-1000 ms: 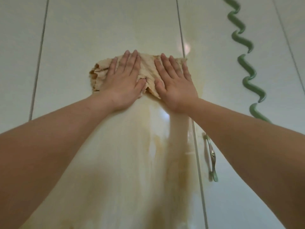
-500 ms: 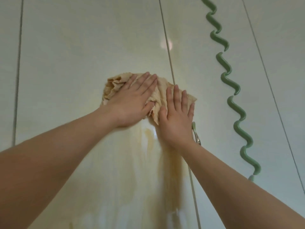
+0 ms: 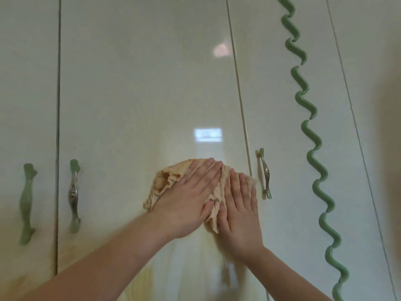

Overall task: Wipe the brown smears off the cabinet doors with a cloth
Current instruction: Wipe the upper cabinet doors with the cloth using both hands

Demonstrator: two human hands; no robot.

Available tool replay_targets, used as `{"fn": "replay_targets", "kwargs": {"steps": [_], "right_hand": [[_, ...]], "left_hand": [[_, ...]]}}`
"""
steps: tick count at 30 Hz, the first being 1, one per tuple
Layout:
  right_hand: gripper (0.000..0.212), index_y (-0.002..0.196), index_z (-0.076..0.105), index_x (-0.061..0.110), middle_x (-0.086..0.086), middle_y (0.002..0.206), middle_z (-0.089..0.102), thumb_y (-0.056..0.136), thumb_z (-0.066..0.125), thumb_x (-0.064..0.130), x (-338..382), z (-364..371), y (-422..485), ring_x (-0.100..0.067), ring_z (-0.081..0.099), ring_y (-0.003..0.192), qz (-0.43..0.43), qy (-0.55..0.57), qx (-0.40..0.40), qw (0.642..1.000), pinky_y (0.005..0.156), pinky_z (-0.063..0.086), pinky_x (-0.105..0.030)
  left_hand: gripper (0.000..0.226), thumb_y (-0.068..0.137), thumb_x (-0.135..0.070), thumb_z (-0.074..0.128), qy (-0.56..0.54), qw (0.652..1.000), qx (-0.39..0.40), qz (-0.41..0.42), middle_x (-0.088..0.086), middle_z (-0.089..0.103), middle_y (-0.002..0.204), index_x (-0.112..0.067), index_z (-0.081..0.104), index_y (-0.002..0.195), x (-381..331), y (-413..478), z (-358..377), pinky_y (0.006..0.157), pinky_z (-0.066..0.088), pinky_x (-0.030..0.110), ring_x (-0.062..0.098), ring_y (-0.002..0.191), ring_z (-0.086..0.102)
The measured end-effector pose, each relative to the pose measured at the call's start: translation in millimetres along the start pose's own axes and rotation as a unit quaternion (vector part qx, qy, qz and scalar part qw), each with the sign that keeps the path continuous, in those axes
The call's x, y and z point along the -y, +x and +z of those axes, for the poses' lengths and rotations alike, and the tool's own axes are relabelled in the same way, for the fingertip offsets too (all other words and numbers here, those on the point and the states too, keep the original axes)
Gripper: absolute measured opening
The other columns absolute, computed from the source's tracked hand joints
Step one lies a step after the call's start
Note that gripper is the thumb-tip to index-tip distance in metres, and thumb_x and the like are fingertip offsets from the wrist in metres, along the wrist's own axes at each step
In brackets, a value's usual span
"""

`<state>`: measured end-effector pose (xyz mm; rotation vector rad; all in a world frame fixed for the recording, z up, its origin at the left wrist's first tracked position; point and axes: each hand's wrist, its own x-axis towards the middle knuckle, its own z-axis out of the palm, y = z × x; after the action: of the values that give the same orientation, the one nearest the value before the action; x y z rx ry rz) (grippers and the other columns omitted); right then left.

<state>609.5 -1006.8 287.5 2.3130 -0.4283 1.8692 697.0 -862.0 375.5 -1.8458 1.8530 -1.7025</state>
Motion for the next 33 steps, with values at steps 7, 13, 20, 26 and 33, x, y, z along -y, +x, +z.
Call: {"fn": "replay_targets", "kwargs": {"steps": [7,13,20,26,33], "right_hand": [[0.068,0.161,0.016,0.007,-0.009,0.170,0.011,0.099,0.029,0.032,-3.3,6.1,-58.2,-0.031,0.011,0.157,-0.069,-0.045,0.037,0.996,0.121,0.017,-0.056],[0.068,0.162,0.013,0.007,-0.010,0.171,0.009,0.101,0.028,0.033,-3.0,2.4,-72.6,-0.032,0.010,0.157,-0.098,-0.052,0.090,0.990,0.121,0.019,-0.058],[0.066,0.163,0.000,0.018,-0.001,0.171,-0.004,0.104,0.021,0.039,25.3,-16.1,45.8,-0.022,-0.005,0.158,-0.114,-0.035,0.069,0.991,0.127,0.006,-0.053],[0.062,0.163,0.001,0.023,0.001,0.171,-0.005,0.106,0.021,0.035,104.4,-29.1,251.7,-0.021,-0.008,0.157,-0.068,-0.012,-0.010,0.998,0.126,-0.006,-0.047],[0.061,0.163,0.006,0.022,0.000,0.172,0.002,0.106,0.020,0.034,109.0,-27.0,279.2,-0.022,-0.002,0.158,-0.124,-0.029,-0.036,0.991,0.127,-0.003,-0.048]], "left_hand": [[0.074,0.099,-0.038,0.045,-0.015,1.000,0.003,-0.021,0.005,0.007,0.170,-0.008,0.015,0.160,-40.3,-58.1,26.4,0.122,0.007,0.041,0.019,0.156,0.000],[0.071,0.104,-0.042,0.039,-0.015,0.999,0.038,-0.020,0.006,0.003,0.170,-0.006,0.014,0.160,-48.2,-82.3,25.7,0.123,0.006,0.039,0.018,0.156,-0.003],[0.071,0.104,-0.050,0.029,0.067,0.997,0.017,-0.041,0.004,0.006,0.170,-0.010,0.012,0.160,48.2,-41.2,-19.7,0.126,0.000,0.040,0.015,0.156,-0.002],[0.069,0.102,-0.042,0.018,0.134,0.975,-0.012,-0.174,0.004,-0.005,0.170,-0.010,-0.001,0.160,176.7,44.2,-88.5,0.126,-0.006,0.042,0.015,0.155,-0.010],[0.068,0.102,-0.039,0.016,0.122,0.973,-0.032,-0.194,0.006,-0.004,0.170,-0.010,-0.002,0.160,187.7,52.2,-95.5,0.126,-0.002,0.043,0.017,0.156,-0.008]]}}
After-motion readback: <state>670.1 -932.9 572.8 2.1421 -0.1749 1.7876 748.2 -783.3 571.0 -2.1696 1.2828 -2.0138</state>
